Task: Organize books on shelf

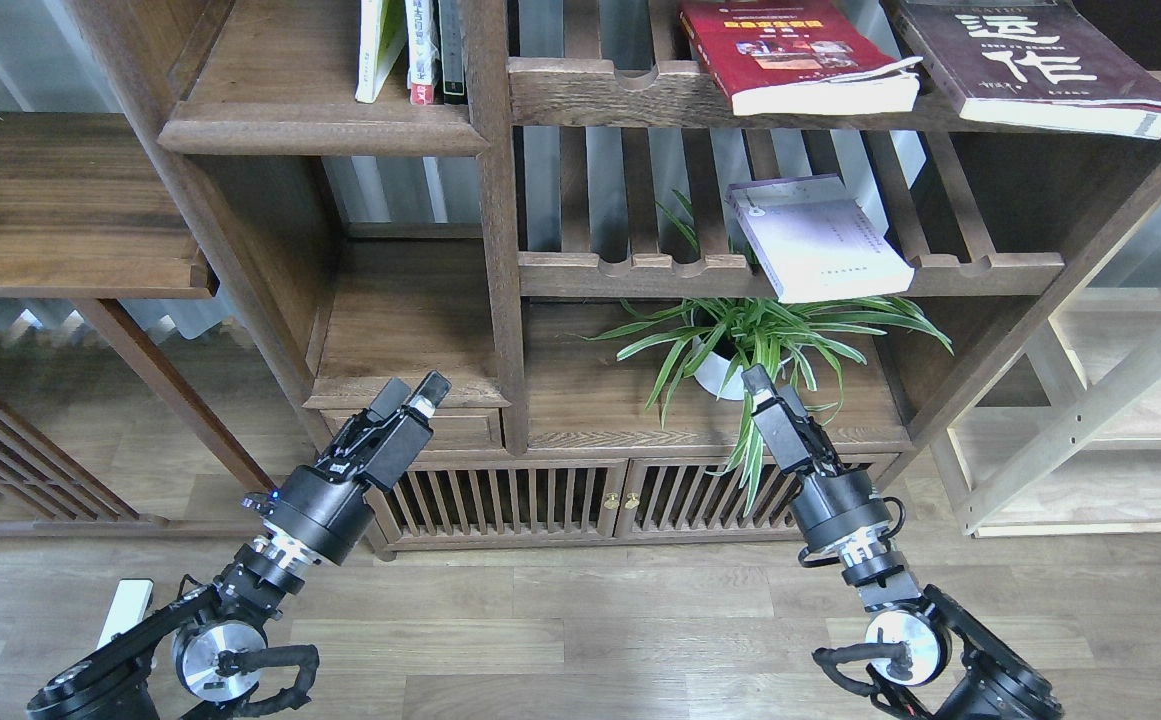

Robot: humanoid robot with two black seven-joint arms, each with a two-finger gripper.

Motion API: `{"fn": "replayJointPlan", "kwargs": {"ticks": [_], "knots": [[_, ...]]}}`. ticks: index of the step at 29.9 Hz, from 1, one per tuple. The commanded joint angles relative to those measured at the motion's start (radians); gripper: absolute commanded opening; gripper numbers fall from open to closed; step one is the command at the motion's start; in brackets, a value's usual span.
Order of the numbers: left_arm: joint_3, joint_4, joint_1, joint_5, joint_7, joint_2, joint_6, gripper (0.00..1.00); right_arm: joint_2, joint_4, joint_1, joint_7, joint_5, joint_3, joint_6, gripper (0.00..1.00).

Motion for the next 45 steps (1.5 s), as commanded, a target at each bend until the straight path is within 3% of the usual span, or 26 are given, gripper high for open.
{"fn": "replayJointPlan", "kwargs": {"ticks": [1,45], "knots": [[-0.008,0.001,-0.001,0.0,0.0,-0.001,0.0,0.99,0.003,0.0,-0.004,0.0,0.0,0.002,0.0,1.0],[-0.008,-0.003,-0.005,0.0,0.0,-0.015,0.0,0.99,0.025,-0.002,-0.024,0.0,0.023,0.0,0.0,1.0]]}}
